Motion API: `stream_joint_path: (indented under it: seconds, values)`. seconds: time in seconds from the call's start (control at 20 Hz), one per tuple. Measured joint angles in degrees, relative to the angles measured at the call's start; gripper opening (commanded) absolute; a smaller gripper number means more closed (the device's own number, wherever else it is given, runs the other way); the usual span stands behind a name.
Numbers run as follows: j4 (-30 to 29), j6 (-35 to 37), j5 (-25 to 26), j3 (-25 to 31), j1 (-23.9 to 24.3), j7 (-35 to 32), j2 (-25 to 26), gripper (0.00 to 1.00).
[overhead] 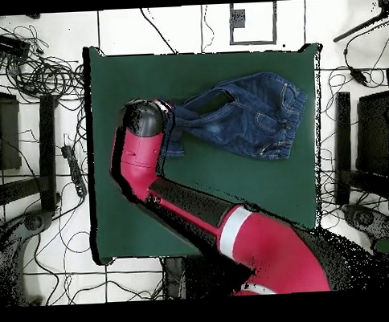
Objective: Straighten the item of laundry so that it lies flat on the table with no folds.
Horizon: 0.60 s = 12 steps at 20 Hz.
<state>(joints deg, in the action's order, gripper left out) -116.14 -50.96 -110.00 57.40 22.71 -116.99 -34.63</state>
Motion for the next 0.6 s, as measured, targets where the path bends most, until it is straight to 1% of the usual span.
stream_joint_path:
  seconds: [0.05, 0.25, 0.6]
  values:
    - [0.4, 0.0, 1.6, -0.4, -0.2, 0.0, 1.9, 1.0]
    - [1.0, 0.0, 3.8, -0.7, -0.2, 0.0, 4.8, 1.0]
    - [2.1, 0.0, 7.5, -1.5, -0.2, 0.0, 8.1, 1.0]
